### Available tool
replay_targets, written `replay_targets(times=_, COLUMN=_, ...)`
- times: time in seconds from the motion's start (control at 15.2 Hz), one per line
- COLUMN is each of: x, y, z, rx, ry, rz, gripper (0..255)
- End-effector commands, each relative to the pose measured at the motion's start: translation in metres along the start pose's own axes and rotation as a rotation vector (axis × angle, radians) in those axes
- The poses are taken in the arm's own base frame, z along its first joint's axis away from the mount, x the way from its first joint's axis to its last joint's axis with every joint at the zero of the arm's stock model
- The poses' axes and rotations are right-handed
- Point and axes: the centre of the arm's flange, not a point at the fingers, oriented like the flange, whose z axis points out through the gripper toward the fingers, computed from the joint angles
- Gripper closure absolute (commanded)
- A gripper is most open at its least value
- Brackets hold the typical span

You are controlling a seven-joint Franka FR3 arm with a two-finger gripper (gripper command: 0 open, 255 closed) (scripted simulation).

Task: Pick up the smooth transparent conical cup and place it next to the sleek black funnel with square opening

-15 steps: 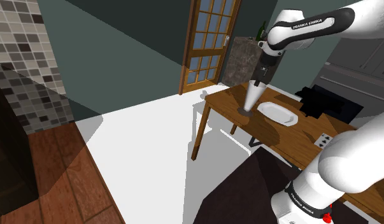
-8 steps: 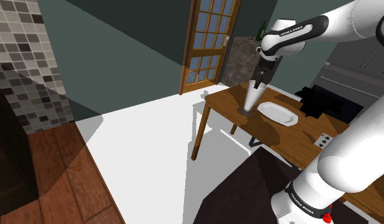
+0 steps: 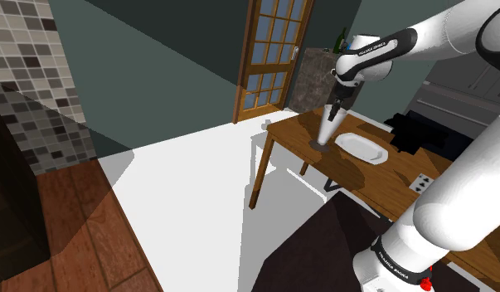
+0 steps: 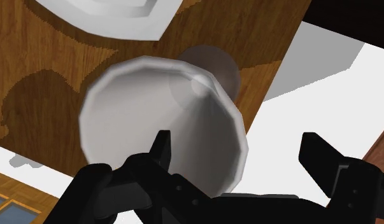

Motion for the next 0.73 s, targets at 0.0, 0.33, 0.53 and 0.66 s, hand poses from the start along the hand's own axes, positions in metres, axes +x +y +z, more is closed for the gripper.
replay_targets(times=0.0, x=0.0, y=0.0, z=0.0004, rx=0.0, ry=0.0, rz=0.0, gripper=0)
replay_targets(times=0.33, x=0.0, y=0.0, z=0.0004, rx=0.0, ry=0.0, rz=0.0, gripper=255)
replay_targets(times=0.53, x=0.0, y=0.0, z=0.0004, rx=0.0, ry=0.0, rz=0.0, gripper=255)
replay_targets(times=0.66, x=0.0002, y=0.0, z=0.0001, rx=0.0, ry=0.0, rz=0.0, gripper=255)
